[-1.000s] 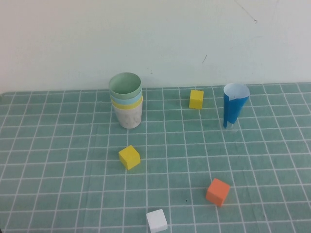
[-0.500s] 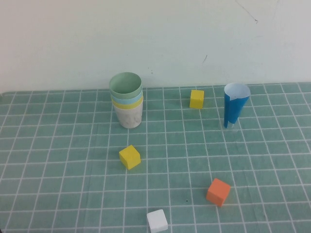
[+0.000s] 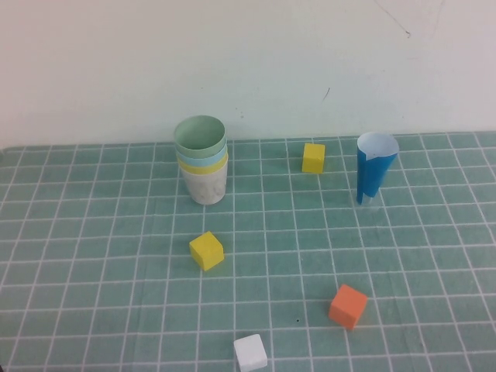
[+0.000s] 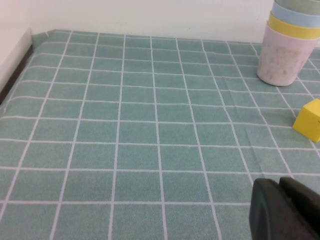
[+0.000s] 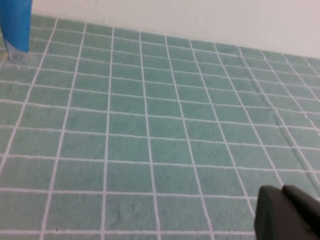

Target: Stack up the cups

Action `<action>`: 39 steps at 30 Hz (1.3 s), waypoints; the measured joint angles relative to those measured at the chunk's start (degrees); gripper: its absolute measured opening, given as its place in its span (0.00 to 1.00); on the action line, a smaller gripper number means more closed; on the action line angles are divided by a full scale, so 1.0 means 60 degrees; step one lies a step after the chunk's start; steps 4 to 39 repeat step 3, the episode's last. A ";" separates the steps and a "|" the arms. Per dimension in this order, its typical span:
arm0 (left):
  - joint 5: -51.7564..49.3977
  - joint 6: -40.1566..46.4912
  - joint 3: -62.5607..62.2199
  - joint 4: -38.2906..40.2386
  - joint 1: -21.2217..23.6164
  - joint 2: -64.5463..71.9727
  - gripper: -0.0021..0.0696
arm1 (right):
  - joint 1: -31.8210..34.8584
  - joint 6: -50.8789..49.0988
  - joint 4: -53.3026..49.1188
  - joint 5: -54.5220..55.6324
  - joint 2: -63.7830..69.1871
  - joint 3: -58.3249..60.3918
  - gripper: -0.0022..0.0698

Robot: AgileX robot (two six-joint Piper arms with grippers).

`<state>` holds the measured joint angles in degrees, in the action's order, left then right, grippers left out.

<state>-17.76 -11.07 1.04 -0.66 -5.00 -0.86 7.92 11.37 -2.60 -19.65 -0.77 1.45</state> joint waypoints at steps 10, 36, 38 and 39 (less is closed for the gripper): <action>0.0000 0.0000 0.0000 0.0000 0.0000 0.0000 0.03 | 0.0000 -0.0962 0.0000 -0.0023 0.0000 -0.0017 0.03; 0.0000 0.0000 0.0000 0.0000 0.0000 0.0000 0.03 | 0.0000 -0.0962 0.0000 -0.0023 0.0000 -0.0017 0.03; 0.0000 0.0000 0.0000 0.0000 0.0000 0.0000 0.03 | 0.0000 -0.0962 0.0000 -0.0023 0.0000 -0.0017 0.03; 0.0000 0.0000 0.0000 0.0000 0.0000 0.0000 0.03 | 0.0000 -0.0962 0.0000 -0.0023 0.0000 -0.0017 0.03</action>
